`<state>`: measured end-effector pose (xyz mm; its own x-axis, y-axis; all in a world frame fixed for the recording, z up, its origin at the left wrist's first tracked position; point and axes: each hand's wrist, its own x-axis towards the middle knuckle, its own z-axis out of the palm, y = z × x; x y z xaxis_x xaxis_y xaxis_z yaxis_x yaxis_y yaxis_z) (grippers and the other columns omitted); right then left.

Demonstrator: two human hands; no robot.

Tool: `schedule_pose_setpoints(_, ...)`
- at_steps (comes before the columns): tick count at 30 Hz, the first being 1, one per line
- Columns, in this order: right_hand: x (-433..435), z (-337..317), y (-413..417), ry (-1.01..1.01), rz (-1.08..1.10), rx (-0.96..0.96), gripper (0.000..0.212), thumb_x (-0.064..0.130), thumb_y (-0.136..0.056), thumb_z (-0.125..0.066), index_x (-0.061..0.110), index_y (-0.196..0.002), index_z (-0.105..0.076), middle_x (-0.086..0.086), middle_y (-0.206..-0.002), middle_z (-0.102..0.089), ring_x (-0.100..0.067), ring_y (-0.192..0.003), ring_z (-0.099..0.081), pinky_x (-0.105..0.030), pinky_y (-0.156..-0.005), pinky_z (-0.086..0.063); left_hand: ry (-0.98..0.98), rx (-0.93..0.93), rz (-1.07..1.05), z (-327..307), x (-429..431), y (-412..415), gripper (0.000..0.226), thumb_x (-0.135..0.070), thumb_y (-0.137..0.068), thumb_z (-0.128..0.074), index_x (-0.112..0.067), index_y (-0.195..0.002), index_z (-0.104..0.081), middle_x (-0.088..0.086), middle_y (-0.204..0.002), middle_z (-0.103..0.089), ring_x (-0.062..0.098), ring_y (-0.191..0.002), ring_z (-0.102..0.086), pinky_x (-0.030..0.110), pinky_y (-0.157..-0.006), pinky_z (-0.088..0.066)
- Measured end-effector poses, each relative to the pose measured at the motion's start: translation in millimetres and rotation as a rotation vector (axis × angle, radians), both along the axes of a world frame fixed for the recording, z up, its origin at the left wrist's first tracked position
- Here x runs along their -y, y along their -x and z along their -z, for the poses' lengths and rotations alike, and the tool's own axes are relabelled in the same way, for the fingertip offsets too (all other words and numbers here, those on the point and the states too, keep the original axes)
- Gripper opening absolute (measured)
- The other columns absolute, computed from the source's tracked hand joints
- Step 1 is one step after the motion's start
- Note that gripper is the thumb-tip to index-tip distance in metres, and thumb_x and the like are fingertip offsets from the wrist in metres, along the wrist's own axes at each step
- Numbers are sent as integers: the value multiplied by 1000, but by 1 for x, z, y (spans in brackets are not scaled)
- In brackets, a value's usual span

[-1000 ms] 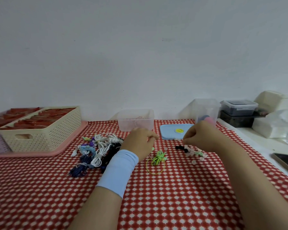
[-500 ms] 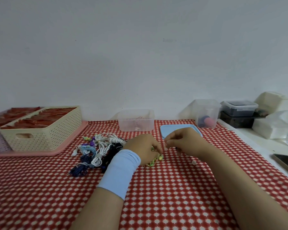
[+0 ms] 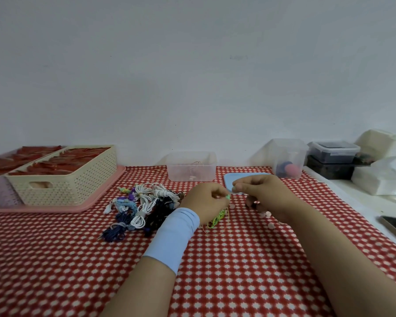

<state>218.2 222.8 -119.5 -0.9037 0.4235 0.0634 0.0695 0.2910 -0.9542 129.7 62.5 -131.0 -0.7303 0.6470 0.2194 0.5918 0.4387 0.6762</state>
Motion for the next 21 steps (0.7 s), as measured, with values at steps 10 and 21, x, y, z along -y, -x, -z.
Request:
schedule_pose_setpoints(10,0,-4,3,354,-111,-61,21,18,-92,-68,8,-108,-75,-2,-95,-76,-10,-55,-47,-19,-43,-27,-485,367,1,1,0,-3,19,-15,-83,-78,-15,-101,-75,-3,-88,-76,1,-66,-67,12,-68,-52)
schedule_pose_setpoints(21,-4,-1,4,364,-215,30,22,20,-89,-68,8,-104,-77,-6,-96,-74,-11,-55,-49,-17,-40,-25,-438,360,58,1,2,-2,18,-16,-89,-71,-12,-107,-73,5,-77,-74,6,-57,-60,18,-60,-53)
